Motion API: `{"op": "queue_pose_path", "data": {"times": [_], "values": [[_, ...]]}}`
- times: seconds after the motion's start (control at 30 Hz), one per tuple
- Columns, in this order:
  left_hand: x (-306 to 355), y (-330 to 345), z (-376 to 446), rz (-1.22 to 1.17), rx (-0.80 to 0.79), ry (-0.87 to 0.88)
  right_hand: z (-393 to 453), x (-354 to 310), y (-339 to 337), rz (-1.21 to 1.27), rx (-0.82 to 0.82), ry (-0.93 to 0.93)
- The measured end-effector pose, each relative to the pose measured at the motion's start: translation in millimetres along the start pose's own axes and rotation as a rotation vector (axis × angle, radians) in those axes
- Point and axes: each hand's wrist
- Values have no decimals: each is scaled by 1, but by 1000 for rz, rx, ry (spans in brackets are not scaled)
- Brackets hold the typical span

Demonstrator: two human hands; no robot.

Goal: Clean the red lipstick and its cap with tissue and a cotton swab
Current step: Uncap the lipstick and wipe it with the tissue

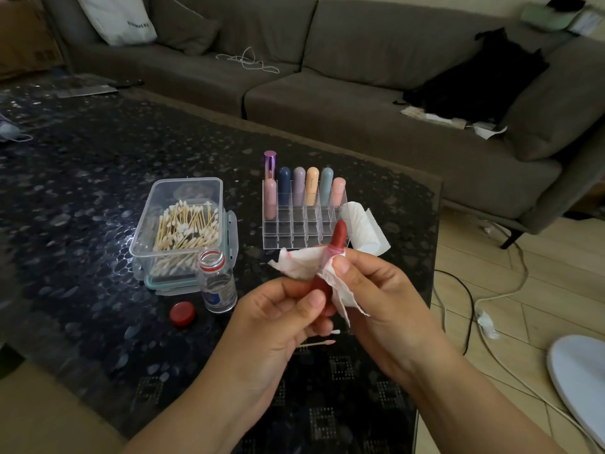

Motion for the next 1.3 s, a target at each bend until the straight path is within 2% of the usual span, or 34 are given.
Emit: {"op": "queue_pose_path", "data": {"times": [0.33,0.47,0.53,0.7,0.87,0.93,1.07,1.13,1.3], "values": [[-2,1,0,101,93,49,1,1,2,-108,-5,-34],[0,4,-3,-9,-27,-79,2,1,0,-147,42,-27],[2,5,-3,-52,-34,-119,2,1,-1,-159,75,-8],[0,3,-2,-24,75,-40,2,0,1,-51,31,-10],[-5,4,-1,160,195,112,4,6,0,-83,111,-23],[-7,4,-3,147,168,98,4,6,1,-69,109,-16],[-2,6,-5,14,6,-80,2,3,2,-113,112,0],[0,6,-4,-16,2,-124,2,3,1,-113,109,13],[-3,3,-1,16,58,-26,2,5,-2,-74,53,-6]]}}
Point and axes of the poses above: each hand's wrist, its own z-axis towards the middle knuckle, its own y-axis out of the palm, x = y × z, and after that the axes turned 3 degrees about x, right-handed
